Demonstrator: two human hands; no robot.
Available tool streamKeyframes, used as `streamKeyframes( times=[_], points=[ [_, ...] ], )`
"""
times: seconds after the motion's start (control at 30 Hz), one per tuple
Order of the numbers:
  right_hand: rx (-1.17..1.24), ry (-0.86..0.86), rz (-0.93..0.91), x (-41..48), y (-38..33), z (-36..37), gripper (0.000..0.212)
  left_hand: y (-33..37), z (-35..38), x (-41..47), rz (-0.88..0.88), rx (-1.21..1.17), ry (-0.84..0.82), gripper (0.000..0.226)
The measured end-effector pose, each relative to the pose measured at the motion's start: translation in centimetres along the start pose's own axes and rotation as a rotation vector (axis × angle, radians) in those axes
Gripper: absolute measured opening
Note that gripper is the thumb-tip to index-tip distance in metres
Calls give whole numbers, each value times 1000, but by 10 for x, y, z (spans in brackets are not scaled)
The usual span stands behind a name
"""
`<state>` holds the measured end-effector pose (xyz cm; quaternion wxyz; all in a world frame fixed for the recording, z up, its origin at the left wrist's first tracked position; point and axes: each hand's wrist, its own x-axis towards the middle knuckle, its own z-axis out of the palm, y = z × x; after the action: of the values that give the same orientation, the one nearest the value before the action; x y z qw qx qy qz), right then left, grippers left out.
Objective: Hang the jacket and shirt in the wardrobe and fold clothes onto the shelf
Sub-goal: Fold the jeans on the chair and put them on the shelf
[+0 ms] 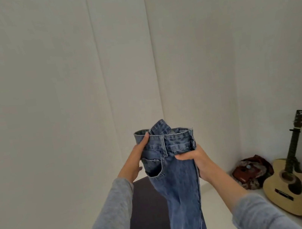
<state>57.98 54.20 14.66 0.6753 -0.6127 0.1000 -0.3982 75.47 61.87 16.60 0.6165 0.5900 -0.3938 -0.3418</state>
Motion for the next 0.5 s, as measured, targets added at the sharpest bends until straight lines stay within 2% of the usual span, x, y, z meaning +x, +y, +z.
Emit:
streamKeyframes(
  times=[0.03, 0.1, 0.17, 0.3, 0.4, 0.5],
  points=[
    [21, -6, 21, 4, 1, 3, 44, -3, -8, 0, -26, -32, -84, 50],
    [29, -13, 38, 10, 2, 6, 42, -10, -20, 5, 53, -65, -98, 39],
    [27, 4, 36, 15, 6, 12, 42, -12, -25, 12, 179, -91, 18, 37],
    [-13, 61, 11, 18, 17, 21, 58, -2, -30, 21, 357, 70, 256, 19],
    [-17, -18, 50, 14, 21, 20, 66, 5, -33, 21, 440, 51, 292, 19],
    [126, -188, 115, 10, 26, 16, 93, 10, -33, 22, 445, 21, 261, 21]
  ],
)
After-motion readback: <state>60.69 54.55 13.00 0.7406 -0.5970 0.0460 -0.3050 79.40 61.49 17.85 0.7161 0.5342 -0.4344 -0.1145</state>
